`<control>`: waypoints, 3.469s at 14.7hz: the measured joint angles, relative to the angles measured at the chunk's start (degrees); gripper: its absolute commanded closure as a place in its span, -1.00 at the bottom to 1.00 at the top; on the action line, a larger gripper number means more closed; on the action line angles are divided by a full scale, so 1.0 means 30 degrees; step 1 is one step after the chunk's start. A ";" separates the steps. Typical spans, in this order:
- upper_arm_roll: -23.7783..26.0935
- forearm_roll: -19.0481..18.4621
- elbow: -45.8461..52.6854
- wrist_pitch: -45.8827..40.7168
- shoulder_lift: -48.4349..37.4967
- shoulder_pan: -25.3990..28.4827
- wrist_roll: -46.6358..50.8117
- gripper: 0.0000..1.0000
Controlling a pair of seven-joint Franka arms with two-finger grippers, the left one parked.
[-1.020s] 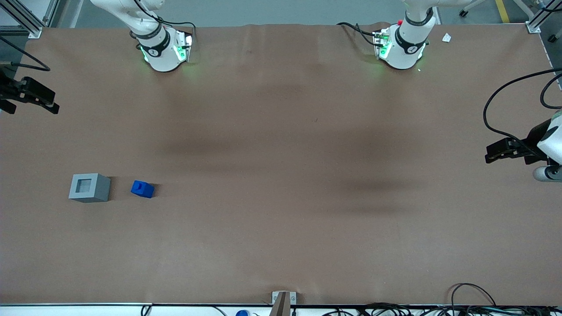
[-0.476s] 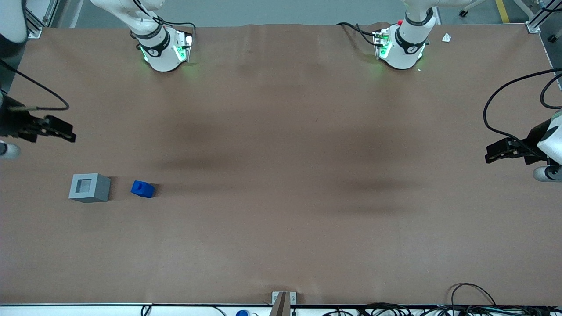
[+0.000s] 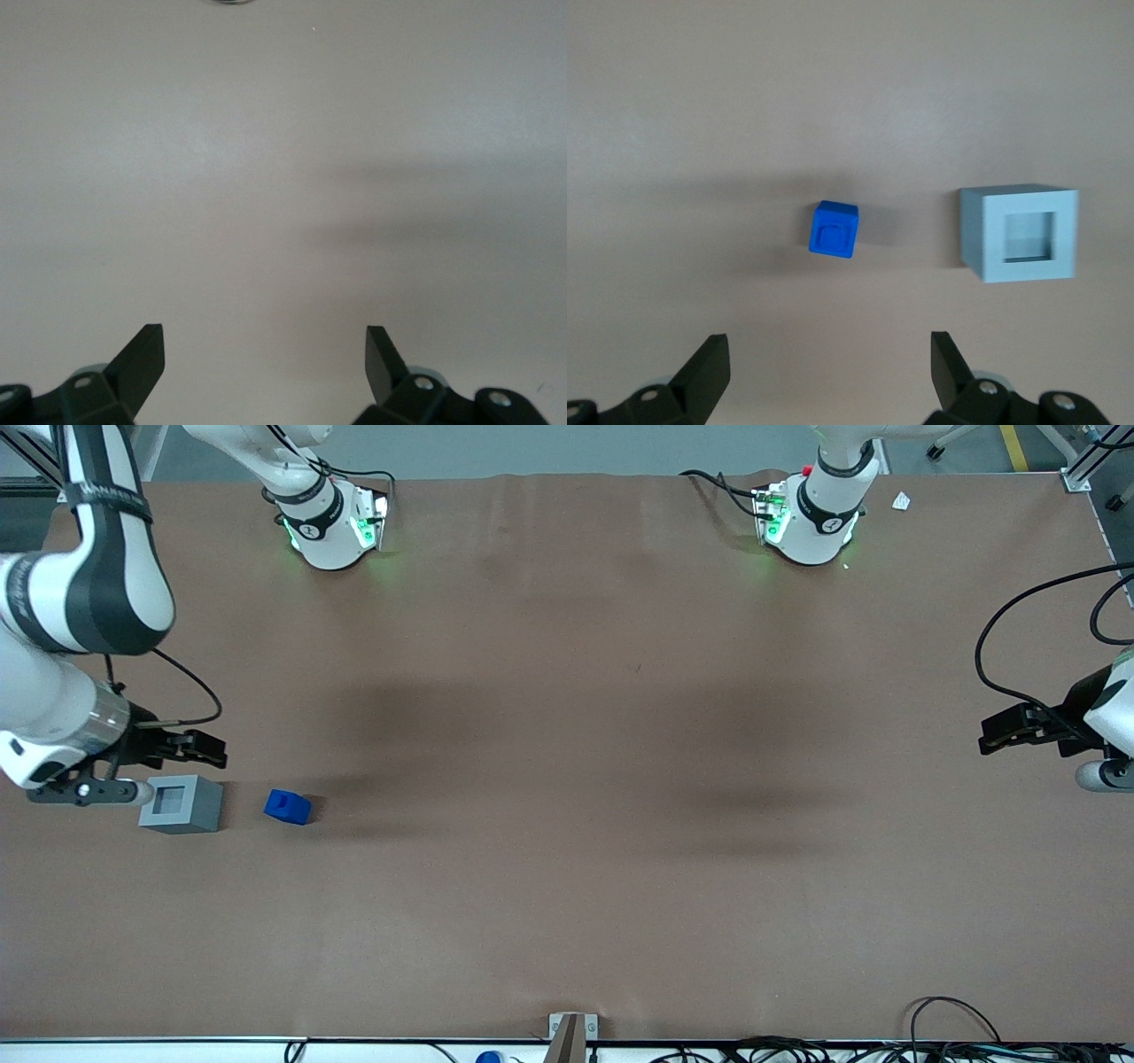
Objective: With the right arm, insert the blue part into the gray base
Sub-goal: 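Move the open right gripper down over the blue block, then close the right gripper on the blue block and lift it, then carry the blue block over the gray base's opening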
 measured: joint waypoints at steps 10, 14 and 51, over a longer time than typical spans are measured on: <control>0.0067 0.0316 -0.0306 0.4227 0.4716 0.0148 0.2794 -1.00; -0.0001 0.0315 -0.0298 0.5349 0.5693 0.0271 0.3326 -1.00; -0.0172 -0.0956 0.4630 -0.0217 0.5773 -0.3663 -0.4763 0.99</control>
